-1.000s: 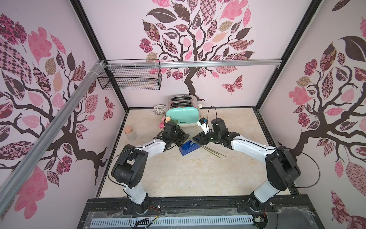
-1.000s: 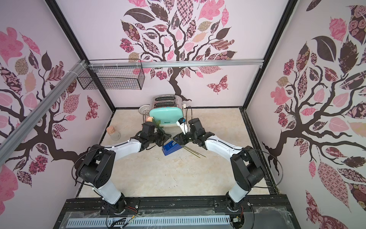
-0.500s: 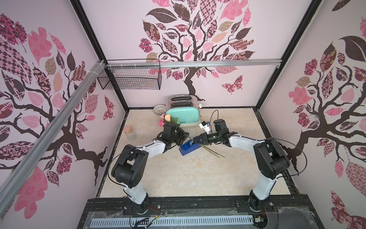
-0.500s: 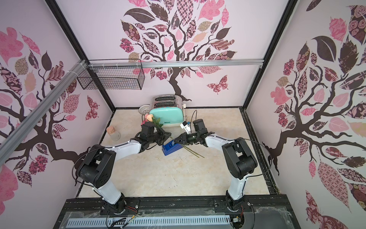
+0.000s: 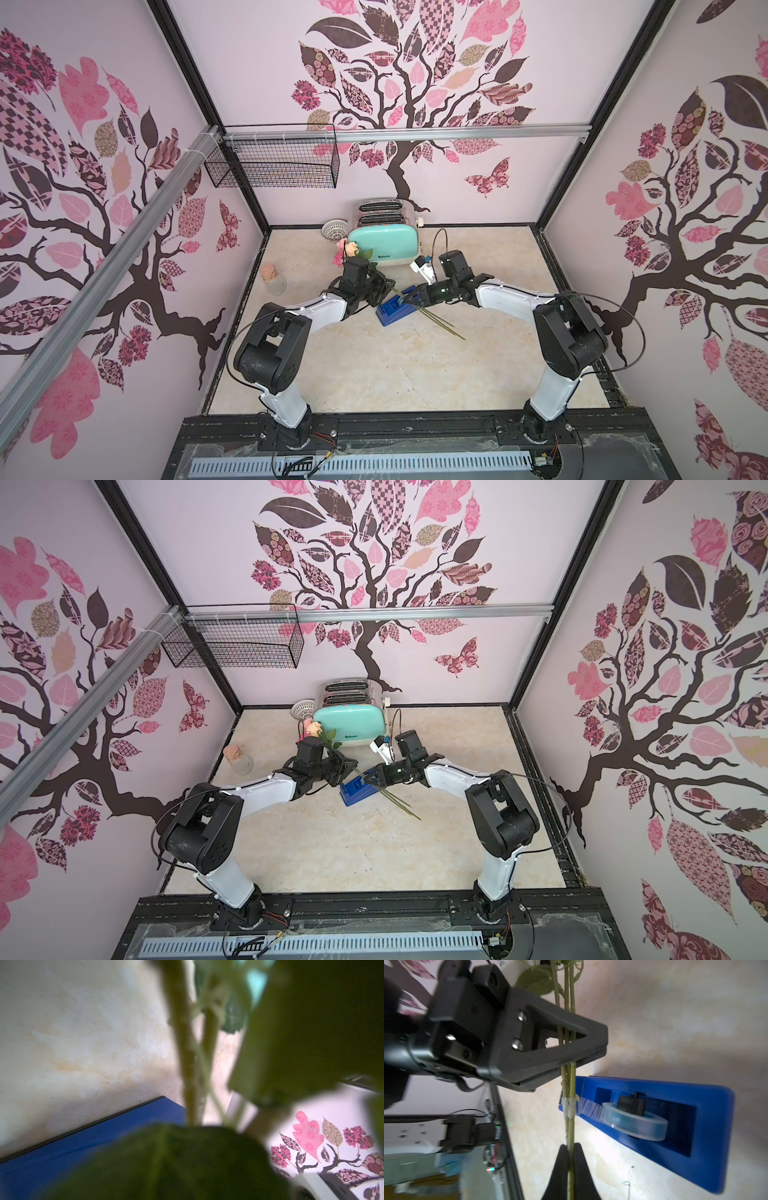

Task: Wrap bouquets with tape
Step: Wrap the tape around the bouquet.

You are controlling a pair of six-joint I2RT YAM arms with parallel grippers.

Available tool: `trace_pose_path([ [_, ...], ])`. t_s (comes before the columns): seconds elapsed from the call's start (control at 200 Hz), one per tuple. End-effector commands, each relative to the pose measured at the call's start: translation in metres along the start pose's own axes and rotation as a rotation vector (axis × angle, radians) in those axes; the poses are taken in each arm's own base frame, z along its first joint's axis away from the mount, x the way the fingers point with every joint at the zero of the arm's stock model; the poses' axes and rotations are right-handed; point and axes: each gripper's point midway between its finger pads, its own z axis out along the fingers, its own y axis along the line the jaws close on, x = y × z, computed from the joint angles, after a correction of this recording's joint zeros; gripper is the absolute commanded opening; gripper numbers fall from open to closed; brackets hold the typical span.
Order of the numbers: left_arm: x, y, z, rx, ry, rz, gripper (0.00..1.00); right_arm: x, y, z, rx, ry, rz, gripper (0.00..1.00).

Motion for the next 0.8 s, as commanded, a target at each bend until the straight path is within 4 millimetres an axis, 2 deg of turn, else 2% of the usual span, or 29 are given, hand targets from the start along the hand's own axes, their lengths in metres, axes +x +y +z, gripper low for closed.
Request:
trace_pose_path([
  [0.0, 0.008, -0.018, -0.003, 0.046, 0.035, 0.015, 0.28, -0.007, -0.003, -0.008, 0.236, -0.021, -0.204, 0.0],
  [0.185, 0.012, -0.022, -0.008, 0.042, 0.052, -0.017, 0.31, -0.014, 0.006, -0.01, 0.485, -0.071, -0.473, 0.0],
  [0.215, 0.014, -0.015, -0.008, 0.015, 0.058, -0.033, 0.31, -0.016, 0.008, -0.011, 0.521, -0.083, -0.512, 0.0],
  [0.32, 0.017, -0.014, -0.008, 0.004, 0.077, -0.055, 0.31, -0.022, 0.019, -0.016, 0.637, -0.147, -0.663, 0.0],
  [0.525, 0.02, -0.016, -0.007, 0.002, 0.105, -0.081, 0.28, -0.023, 0.041, -0.023, 0.747, -0.251, -0.896, 0.0],
  [0.665, 0.021, -0.015, -0.005, -0.003, 0.115, -0.093, 0.17, -0.024, 0.047, -0.025, 0.783, -0.284, -0.97, 0.0],
  [0.775, 0.021, -0.016, -0.003, -0.002, 0.12, -0.102, 0.0, -0.024, 0.05, -0.024, 0.792, -0.298, -0.999, 0.0],
  [0.795, 0.021, -0.016, -0.003, -0.001, 0.12, -0.102, 0.0, -0.023, 0.05, -0.023, 0.784, -0.294, -0.995, 0.0],
])
